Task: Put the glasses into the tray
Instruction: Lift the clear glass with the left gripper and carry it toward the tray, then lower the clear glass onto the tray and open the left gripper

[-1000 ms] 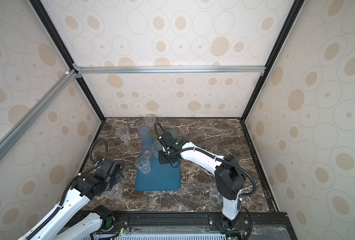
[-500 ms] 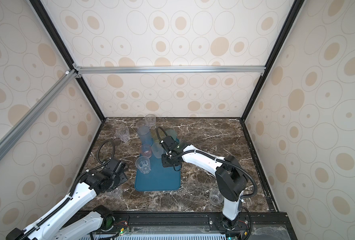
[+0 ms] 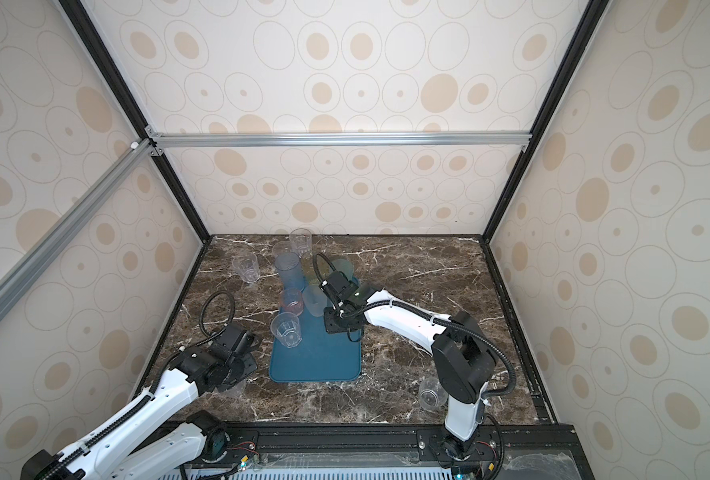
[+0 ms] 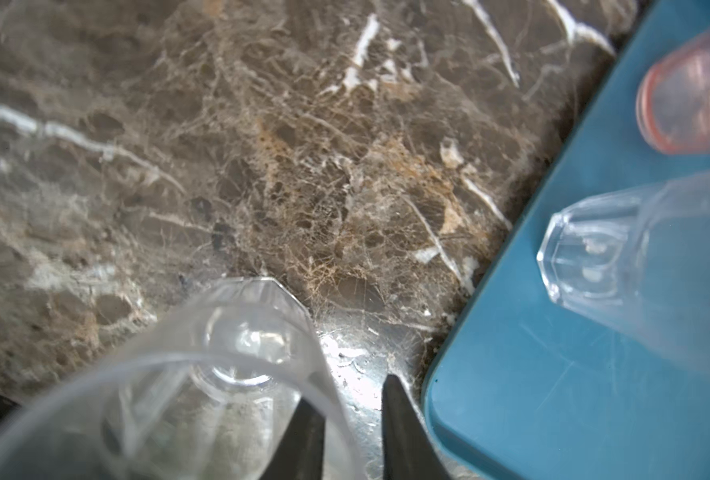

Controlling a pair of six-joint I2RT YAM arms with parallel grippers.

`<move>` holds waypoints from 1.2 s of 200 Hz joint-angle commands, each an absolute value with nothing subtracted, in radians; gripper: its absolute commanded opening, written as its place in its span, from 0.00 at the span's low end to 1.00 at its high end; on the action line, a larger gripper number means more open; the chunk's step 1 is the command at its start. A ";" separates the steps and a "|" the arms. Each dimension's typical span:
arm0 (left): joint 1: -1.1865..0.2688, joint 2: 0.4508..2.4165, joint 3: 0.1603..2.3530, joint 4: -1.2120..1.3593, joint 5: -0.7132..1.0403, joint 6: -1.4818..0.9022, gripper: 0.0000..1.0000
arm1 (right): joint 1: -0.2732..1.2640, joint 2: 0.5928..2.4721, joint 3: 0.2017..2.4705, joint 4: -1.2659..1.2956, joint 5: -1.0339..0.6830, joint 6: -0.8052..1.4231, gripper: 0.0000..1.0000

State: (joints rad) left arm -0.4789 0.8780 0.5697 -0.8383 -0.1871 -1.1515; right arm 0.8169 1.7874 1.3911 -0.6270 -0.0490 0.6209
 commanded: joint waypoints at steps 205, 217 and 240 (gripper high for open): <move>-0.762 1.131 0.940 -0.830 0.037 -1.033 0.00 | 0.815 1.802 1.452 -0.659 0.013 0.651 0.41; -0.809 1.176 0.953 -0.797 0.038 -1.060 0.00 | 0.814 1.797 1.452 -0.668 0.030 0.648 0.42; -0.884 1.272 0.997 -0.753 0.037 -1.075 0.00 | 0.794 1.779 1.434 -0.674 0.041 0.650 0.42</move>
